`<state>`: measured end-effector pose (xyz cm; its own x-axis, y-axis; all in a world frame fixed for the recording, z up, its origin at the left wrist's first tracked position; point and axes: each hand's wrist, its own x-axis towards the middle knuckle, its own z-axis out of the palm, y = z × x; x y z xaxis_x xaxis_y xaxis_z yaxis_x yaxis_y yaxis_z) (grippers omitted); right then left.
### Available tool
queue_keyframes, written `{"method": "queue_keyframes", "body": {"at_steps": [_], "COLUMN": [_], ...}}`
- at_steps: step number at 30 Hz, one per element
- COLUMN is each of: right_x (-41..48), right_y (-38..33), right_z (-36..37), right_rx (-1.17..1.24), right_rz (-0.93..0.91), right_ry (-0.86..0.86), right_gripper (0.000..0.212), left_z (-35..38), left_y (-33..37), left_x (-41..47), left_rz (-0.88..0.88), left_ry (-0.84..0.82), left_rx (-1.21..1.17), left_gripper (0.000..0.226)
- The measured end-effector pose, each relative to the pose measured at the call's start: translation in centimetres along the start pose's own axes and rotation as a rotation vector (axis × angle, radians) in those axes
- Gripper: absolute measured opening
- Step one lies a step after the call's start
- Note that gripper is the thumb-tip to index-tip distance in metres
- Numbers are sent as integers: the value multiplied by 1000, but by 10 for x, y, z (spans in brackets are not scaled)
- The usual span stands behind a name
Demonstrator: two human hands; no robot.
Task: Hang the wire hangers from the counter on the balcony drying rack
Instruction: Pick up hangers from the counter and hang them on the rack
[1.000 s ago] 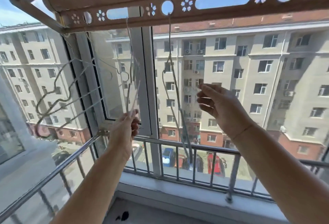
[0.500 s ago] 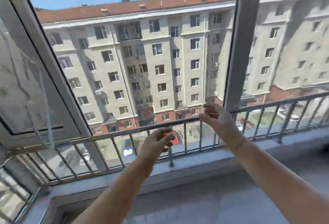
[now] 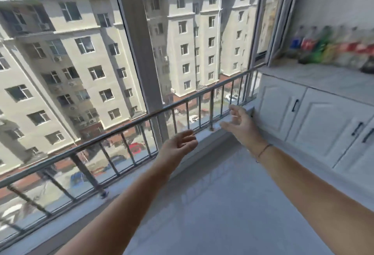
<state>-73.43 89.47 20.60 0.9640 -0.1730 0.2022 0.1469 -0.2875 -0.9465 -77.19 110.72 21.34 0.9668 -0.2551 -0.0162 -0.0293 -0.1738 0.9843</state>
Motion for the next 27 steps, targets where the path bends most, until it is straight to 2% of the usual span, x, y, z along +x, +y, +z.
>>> {"method": "queue_keyframes", "body": {"at_steps": [6,17,27], "right_x": [13,81,142], "right_y": [56,134,202], "right_z": [-118,-303,-453], "right_rx": [46,-31,30], "right_rz": [137,242,362], "right_ry": [161,521,832], "right_gripper": [61,59,51], "left_z": [105,291,453], "left_y": [9,21,48], "left_x": [77,249,400], "left_rz": [25,61,22], "left_ry": [-207,-542,-741], "left_rx": [38,27,51], "left_gripper": [42,43,34]}}
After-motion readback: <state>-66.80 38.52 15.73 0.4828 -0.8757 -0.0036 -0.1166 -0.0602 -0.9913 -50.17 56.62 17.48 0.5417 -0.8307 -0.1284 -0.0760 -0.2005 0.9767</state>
